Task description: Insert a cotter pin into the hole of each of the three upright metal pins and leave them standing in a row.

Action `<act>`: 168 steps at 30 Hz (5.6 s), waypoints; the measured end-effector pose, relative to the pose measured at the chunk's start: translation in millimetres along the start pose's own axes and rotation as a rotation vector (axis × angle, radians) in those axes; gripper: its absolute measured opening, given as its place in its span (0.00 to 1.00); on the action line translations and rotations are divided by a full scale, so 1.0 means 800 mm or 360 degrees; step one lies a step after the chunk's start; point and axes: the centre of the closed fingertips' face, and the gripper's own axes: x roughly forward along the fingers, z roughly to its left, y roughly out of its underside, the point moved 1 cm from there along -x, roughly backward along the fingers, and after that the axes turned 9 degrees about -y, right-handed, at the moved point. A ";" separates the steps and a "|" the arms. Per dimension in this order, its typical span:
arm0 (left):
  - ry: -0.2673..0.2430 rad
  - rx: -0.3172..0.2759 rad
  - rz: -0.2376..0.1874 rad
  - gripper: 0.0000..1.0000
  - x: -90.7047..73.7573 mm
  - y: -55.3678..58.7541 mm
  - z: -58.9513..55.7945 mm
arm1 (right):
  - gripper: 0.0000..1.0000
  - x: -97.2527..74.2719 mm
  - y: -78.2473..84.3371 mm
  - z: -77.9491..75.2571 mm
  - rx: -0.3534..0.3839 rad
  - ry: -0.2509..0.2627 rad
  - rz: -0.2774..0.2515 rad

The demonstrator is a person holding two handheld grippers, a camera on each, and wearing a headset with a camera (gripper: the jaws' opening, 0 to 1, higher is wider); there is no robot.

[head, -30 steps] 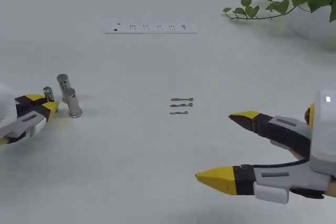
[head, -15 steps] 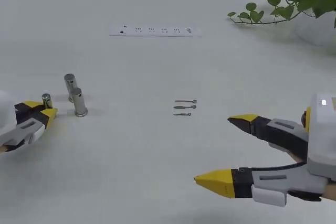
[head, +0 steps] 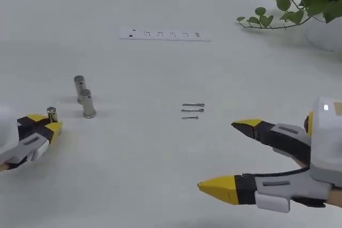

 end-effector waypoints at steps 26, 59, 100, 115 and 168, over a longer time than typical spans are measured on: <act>-0.0118 -0.0215 -0.0033 0.07 -0.004 -0.027 -0.056 | 0.85 -0.001 0.007 0.013 -0.0021 -0.0031 -0.0025; -0.0394 -0.0445 0.0005 0.07 0.010 -0.023 -0.117 | 0.83 -0.015 0.017 0.011 -0.0052 -0.0010 -0.0021; -0.0219 -0.0085 -0.0074 0.20 0.017 -0.029 -0.126 | 0.77 -0.017 0.018 0.007 -0.0043 0.0021 -0.0032; 0.0165 -0.0014 -0.0180 0.19 0.023 -0.032 -0.125 | 0.77 -0.016 0.018 0.005 -0.0039 0.0035 -0.0018; 0.0166 -0.0104 -0.0203 0.07 0.020 -0.027 -0.112 | 0.67 -0.003 0.011 0.009 -0.0058 0.0011 -0.0012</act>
